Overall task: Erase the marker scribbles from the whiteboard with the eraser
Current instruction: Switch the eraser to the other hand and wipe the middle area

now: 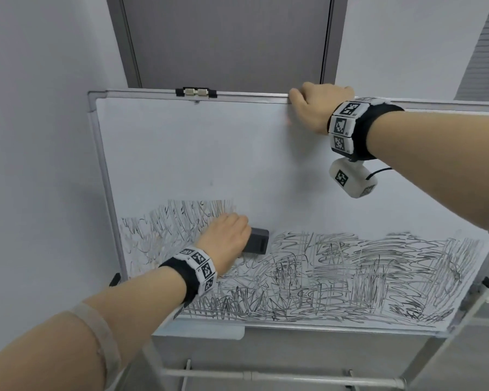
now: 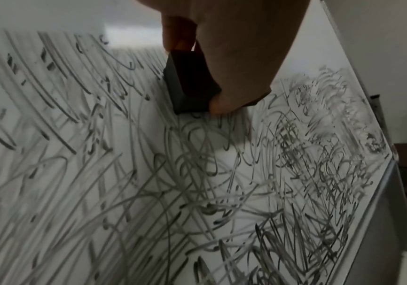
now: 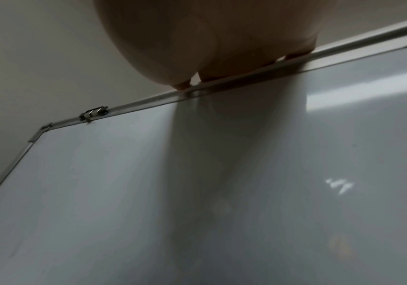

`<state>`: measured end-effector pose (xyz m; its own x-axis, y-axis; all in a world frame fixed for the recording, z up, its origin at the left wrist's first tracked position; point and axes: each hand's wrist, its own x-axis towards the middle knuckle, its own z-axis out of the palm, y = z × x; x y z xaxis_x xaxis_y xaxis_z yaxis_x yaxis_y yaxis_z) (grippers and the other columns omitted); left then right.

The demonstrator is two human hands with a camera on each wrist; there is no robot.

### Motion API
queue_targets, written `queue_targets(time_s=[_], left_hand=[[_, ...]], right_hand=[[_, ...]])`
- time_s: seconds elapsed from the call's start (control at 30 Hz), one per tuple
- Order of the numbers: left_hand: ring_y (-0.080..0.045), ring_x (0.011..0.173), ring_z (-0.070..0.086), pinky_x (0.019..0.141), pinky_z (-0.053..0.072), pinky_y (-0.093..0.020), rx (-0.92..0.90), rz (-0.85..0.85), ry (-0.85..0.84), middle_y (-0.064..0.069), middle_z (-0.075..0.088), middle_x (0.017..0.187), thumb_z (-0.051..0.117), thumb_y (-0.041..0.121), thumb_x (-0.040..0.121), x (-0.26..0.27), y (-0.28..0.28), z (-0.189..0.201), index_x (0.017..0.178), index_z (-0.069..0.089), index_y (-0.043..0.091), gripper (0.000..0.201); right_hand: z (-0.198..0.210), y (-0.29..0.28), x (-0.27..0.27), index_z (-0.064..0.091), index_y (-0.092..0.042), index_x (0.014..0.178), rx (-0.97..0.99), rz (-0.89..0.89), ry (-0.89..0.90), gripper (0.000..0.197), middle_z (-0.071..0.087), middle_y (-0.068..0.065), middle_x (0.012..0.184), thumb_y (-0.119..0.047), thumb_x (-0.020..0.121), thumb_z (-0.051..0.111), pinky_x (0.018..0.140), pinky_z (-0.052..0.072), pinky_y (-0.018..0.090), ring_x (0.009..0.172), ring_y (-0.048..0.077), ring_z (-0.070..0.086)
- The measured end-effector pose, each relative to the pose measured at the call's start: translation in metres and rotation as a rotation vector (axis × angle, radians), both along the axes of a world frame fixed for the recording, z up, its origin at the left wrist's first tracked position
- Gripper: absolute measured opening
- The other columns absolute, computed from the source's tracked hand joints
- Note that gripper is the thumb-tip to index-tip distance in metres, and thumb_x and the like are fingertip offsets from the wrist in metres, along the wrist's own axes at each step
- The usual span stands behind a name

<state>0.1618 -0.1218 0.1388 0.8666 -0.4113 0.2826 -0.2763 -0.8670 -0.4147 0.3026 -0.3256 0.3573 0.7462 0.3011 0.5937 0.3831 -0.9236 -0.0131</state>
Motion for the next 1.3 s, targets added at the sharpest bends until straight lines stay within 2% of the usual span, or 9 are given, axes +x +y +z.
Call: queue_targets(time_s=[0.23,0.3,0.43,0.5,0.67,0.9,1.03,1.13,1.3], left_hand=[[-0.022,0.077,0.048,0.067,0.030,-0.032,-0.089,0.001,-0.247,-0.005,0.054,0.090,0.075,0.009,0.065,0.017,0.012,0.057,0.092,0.060,0.010,0.032],[-0.021,0.080,0.049,0.070,0.036,-0.031,-0.080,-0.009,-0.197,-0.004,0.054,0.093,0.077,0.009,0.065,0.014,0.012,0.051,0.095,0.059,0.012,0.035],[-0.021,0.096,0.050,0.088,0.045,-0.035,-0.022,0.060,0.003,-0.002,0.054,0.108,0.074,0.015,0.074,-0.004,0.015,0.007,0.110,0.056,0.014,0.040],[-0.020,0.093,0.050,0.084,0.044,-0.034,-0.043,0.064,-0.036,-0.002,0.054,0.105,0.074,0.012,0.071,-0.001,0.016,0.010,0.109,0.058,0.014,0.041],[-0.024,0.079,0.048,0.069,0.037,-0.035,-0.116,0.049,-0.289,-0.005,0.053,0.092,0.071,0.010,0.068,0.016,0.015,0.071,0.098,0.061,0.010,0.031],[-0.021,0.083,0.051,0.076,0.045,-0.035,-0.003,0.013,-0.102,-0.003,0.056,0.096,0.080,0.012,0.062,0.002,0.014,0.023,0.100,0.062,0.012,0.042],[-0.023,0.081,0.051,0.074,0.043,-0.036,-0.097,0.036,-0.203,-0.006,0.056,0.095,0.077,0.011,0.066,0.002,0.024,0.050,0.103,0.061,0.009,0.039],[-0.029,0.078,0.050,0.069,0.039,-0.040,-0.134,0.025,-0.289,-0.011,0.056,0.092,0.072,0.008,0.066,0.003,0.036,0.079,0.101,0.062,0.005,0.036],[-0.026,0.079,0.050,0.070,0.042,-0.038,-0.027,-0.081,-0.180,-0.008,0.055,0.092,0.076,0.004,0.062,-0.005,0.043,0.045,0.095,0.060,0.007,0.037]], right_hand=[[0.017,0.038,-0.005,0.054,-0.015,0.088,-0.055,0.110,0.063,0.055,0.060,0.011,0.088,-0.056,0.092,0.017,0.076,0.041,0.039,0.083,0.035,0.056],[0.013,0.054,-0.008,0.049,-0.015,0.092,-0.045,0.122,0.058,0.050,0.057,0.009,0.087,-0.054,0.095,0.017,0.078,0.036,0.039,0.082,0.034,0.053],[0.000,0.061,-0.007,0.044,-0.015,0.093,-0.045,0.106,-0.050,0.040,0.056,0.007,0.088,-0.047,0.098,0.020,0.079,0.027,0.041,0.080,0.032,0.048],[-0.002,0.059,-0.004,0.043,-0.015,0.093,-0.037,0.113,-0.080,0.037,0.057,0.007,0.091,-0.044,0.099,0.021,0.078,0.026,0.041,0.080,0.031,0.047],[-0.006,0.059,-0.004,0.041,-0.017,0.092,-0.019,0.122,-0.150,0.029,0.062,0.010,0.102,-0.039,0.100,0.024,0.080,0.029,0.040,0.084,0.031,0.047],[-0.008,0.058,-0.003,0.040,-0.018,0.093,-0.016,0.141,-0.144,0.028,0.062,0.010,0.104,-0.039,0.101,0.023,0.082,0.030,0.041,0.087,0.032,0.049],[-0.009,0.057,-0.007,0.043,-0.018,0.095,-0.013,0.142,-0.142,0.029,0.063,0.010,0.105,-0.039,0.101,0.023,0.086,0.032,0.041,0.092,0.032,0.052],[-0.008,0.055,-0.010,0.041,-0.017,0.093,-0.004,0.136,-0.129,0.029,0.062,0.010,0.104,-0.038,0.101,0.023,0.084,0.031,0.041,0.086,0.031,0.046],[-0.007,0.052,-0.020,0.043,-0.015,0.093,0.005,0.108,-0.101,0.032,0.060,0.010,0.101,-0.039,0.099,0.022,0.081,0.028,0.040,0.084,0.030,0.042]])
